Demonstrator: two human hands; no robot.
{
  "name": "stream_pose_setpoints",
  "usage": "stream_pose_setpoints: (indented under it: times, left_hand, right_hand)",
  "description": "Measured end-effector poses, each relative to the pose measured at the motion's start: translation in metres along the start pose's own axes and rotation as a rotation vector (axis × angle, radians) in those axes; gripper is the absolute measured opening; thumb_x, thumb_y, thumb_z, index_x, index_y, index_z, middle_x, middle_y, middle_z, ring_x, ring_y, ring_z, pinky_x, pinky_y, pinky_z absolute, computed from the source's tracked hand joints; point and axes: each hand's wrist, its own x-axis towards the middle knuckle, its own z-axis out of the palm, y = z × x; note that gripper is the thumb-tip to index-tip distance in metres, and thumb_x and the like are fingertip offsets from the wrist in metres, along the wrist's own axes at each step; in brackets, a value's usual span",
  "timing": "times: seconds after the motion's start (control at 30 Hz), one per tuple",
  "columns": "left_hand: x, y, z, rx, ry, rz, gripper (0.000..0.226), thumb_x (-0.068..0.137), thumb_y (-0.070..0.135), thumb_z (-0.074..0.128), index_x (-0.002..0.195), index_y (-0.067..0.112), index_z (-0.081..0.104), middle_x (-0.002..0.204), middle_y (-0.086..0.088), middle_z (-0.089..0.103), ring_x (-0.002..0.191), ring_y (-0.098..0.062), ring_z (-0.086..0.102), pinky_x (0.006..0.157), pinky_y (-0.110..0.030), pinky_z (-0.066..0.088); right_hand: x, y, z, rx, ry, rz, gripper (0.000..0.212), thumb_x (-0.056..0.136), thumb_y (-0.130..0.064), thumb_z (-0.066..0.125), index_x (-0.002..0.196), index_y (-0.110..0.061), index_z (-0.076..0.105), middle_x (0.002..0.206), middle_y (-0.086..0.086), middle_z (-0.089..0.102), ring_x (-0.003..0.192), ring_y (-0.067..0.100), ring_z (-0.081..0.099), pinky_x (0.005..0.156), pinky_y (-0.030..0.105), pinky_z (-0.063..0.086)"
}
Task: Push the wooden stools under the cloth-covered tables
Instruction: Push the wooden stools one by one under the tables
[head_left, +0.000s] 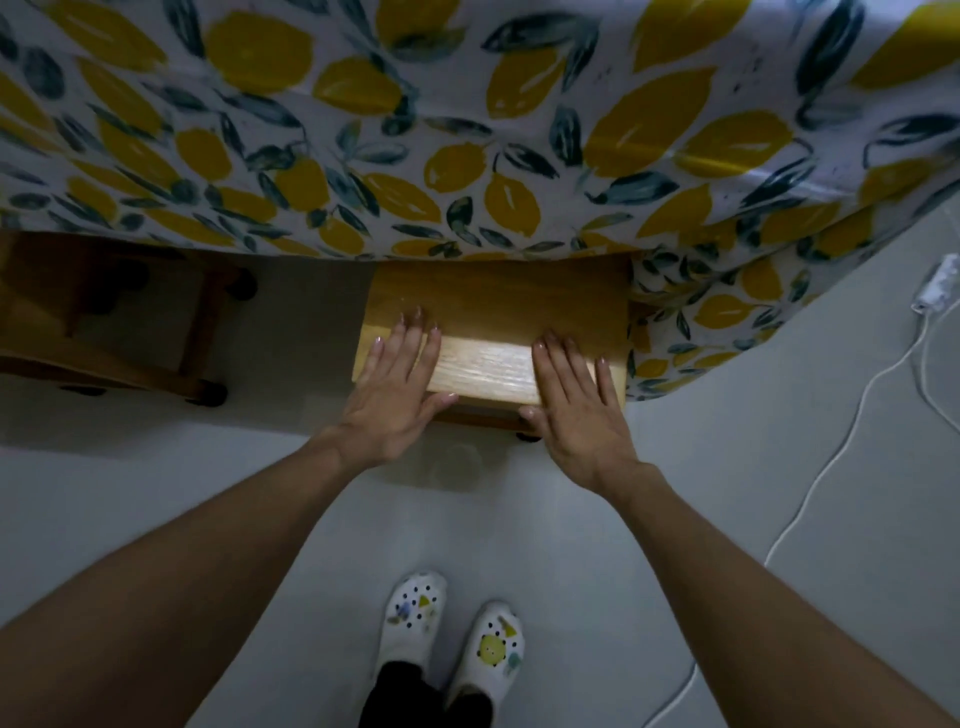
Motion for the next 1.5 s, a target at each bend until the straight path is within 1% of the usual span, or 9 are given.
stream_pose_setpoints:
  times: [0.1,0.23,0.43,0.53,0.7,0.97,1.07,1.17,1.5]
  left_hand:
    - [-0.008,0.012,-0.032,-0.057,-0.096,-0.031,0.067,0.099,0.046,0.021,0.151,0.010,-0.001,0.156,-0.010,-0.022,0.143,-0.022,-0.023,0.115,-0.039,-0.013]
    - [-0.045,0.043,-0.091,-0.146,-0.001,-0.044,0.060,0.099,0.045,0.022,0.149,0.011,0.019,0.158,-0.010,-0.014,0.142,-0.020,-0.024,0.112,-0.037,-0.017]
    - [-0.098,0.091,-0.225,-0.216,0.039,-0.013,0.071,0.094,0.059,0.015,0.151,0.018,0.009,0.157,-0.002,-0.022,0.141,-0.016,-0.029,0.112,-0.042,-0.019]
    - [-0.115,0.116,-0.287,-0.233,0.014,0.030,0.066,0.097,0.051,0.023,0.151,0.019,0.000,0.156,-0.001,-0.024,0.140,-0.017,-0.030,0.112,-0.044,-0.019]
    - [-0.126,0.161,-0.350,-0.313,0.109,0.099,0.065,0.097,0.049,0.027,0.151,0.022,0.005,0.157,0.003,-0.019,0.141,-0.014,-0.028,0.113,-0.041,-0.019]
    - [-0.045,0.258,-0.374,-0.333,0.168,0.156,0.095,0.074,0.080,0.007,0.151,0.024,0.006,0.155,0.005,-0.020,0.140,-0.016,-0.030,0.115,-0.043,-0.017]
    - [0.006,0.311,-0.388,-0.374,0.202,0.122,0.074,0.092,0.062,0.027,0.151,0.022,0.010,0.159,0.002,-0.012,0.143,-0.017,-0.024,0.116,-0.043,-0.014]
    - [0.046,0.368,-0.401,-0.484,0.252,0.063,0.065,0.096,0.048,0.037,0.151,0.022,0.014,0.160,0.003,-0.006,0.145,-0.016,-0.018,0.116,-0.043,-0.012]
    - [0.170,0.462,-0.446,-0.578,0.363,-0.126,0.061,0.097,0.040,0.043,0.149,0.019,0.021,0.160,-0.002,0.003,0.146,-0.025,-0.011,0.118,-0.045,-0.005]
  right_hand:
    - [-0.007,-0.023,-0.027,0.187,-0.087,0.101,0.073,0.097,-0.058,0.017,0.153,-0.017,-0.006,0.162,0.002,-0.011,0.147,0.015,-0.015,0.116,0.037,-0.012]
    - [-0.035,-0.047,-0.096,0.348,0.034,0.258,0.076,0.096,-0.061,0.025,0.153,-0.017,0.001,0.162,0.003,-0.004,0.147,0.015,-0.011,0.119,0.038,-0.009]
    - [-0.083,-0.059,-0.247,0.447,0.262,0.346,0.077,0.092,-0.058,0.035,0.153,-0.018,0.010,0.162,0.002,0.011,0.148,0.017,0.001,0.121,0.041,0.004]
    - [-0.106,-0.055,-0.318,0.443,0.362,0.360,0.072,0.095,-0.050,0.046,0.151,-0.015,0.019,0.160,0.003,0.020,0.148,0.019,0.007,0.121,0.041,0.005]
    - [-0.143,-0.031,-0.394,0.432,0.379,0.388,0.079,0.089,-0.064,0.031,0.152,-0.019,0.017,0.161,0.001,0.016,0.148,0.016,0.004,0.120,0.037,-0.003]
    - [-0.148,0.093,-0.446,0.355,0.369,0.400,0.089,0.080,-0.073,0.016,0.152,-0.022,0.015,0.162,0.000,0.011,0.149,0.017,0.002,0.119,0.036,-0.007]
    - [-0.136,0.157,-0.471,0.349,0.390,0.382,0.091,0.076,-0.072,0.013,0.152,-0.022,0.017,0.161,0.000,0.012,0.149,0.017,0.003,0.119,0.036,-0.007]
    - [-0.124,0.219,-0.501,0.344,0.365,0.365,0.081,0.085,-0.067,0.026,0.152,-0.022,0.018,0.161,0.001,0.012,0.149,0.018,0.003,0.120,0.038,-0.005]
    - [-0.019,0.370,-0.589,0.347,0.323,0.194,0.070,0.094,-0.057,0.038,0.152,-0.023,0.017,0.162,0.001,0.011,0.148,0.018,0.002,0.120,0.038,-0.003]
